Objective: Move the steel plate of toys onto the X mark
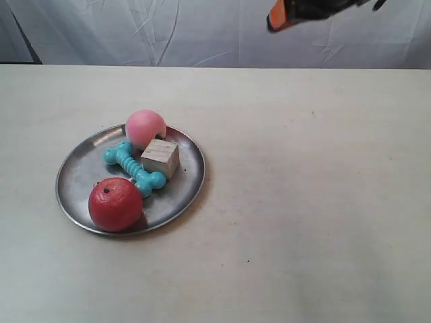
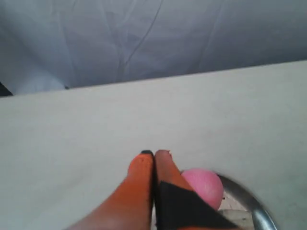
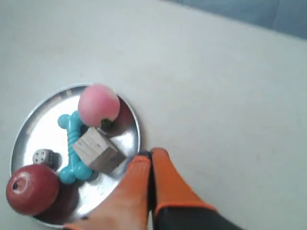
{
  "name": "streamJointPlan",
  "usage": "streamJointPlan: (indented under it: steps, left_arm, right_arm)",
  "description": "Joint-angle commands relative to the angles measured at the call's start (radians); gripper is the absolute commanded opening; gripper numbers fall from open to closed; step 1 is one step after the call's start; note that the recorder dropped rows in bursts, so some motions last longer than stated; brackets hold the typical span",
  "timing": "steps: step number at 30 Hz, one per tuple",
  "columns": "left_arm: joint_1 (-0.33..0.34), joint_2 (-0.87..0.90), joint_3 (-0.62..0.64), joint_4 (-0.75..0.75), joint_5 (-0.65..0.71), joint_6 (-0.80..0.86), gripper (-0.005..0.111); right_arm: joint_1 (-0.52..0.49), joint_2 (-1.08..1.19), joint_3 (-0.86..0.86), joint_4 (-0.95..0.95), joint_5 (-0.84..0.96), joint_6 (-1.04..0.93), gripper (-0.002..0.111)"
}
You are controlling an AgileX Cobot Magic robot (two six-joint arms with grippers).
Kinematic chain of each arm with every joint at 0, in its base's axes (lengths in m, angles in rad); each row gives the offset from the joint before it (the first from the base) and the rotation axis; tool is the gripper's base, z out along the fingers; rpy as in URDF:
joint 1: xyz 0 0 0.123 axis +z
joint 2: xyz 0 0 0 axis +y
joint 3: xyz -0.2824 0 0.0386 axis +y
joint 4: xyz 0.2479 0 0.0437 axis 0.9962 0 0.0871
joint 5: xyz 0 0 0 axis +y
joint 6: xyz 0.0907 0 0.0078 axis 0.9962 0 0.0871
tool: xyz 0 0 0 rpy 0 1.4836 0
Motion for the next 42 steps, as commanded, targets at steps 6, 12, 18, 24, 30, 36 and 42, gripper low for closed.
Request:
streamJointPlan:
  steps: [6,12,18,24,30,36,42]
  left_arm:
    - [-0.002,-0.289,0.315,-0.151,-0.235,0.149,0.000]
    - [-0.029,-0.384,0.532,-0.397,-0.288,0.377,0.000]
    - [-0.081,-0.414,0.607,-0.535,-0.279,0.484,0.000]
    - [-0.122,-0.414,0.607,-0.527,-0.262,0.484,0.000]
    - [-0.132,-0.414,0.607,-0.531,-0.227,0.481,0.000]
    - [-0.132,-0.414,0.607,-0.533,-0.189,0.481,0.000]
    - [-0.132,-0.414,0.607,-0.531,-0.169,0.481,0.000]
  right_arm:
    - [0.060,-0.432,0.354,-0.085,-0.270,-0.012,0.000]
    - [0.101,-0.658,0.637,-0.072,-0.493,-0.016,0.000]
    - [0.106,-0.758,0.815,-0.011,-0.512,-0.016,0.000]
    - [0.106,-0.762,0.851,-0.011,-0.510,-0.012,0.000]
    - [0.108,-0.762,0.851,-0.005,-0.511,-0.012,0.000]
    - [0.180,-0.761,0.851,0.000,-0.523,-0.012,0.000]
    - [0.220,-0.836,0.880,0.005,-0.527,-0.012,0.000]
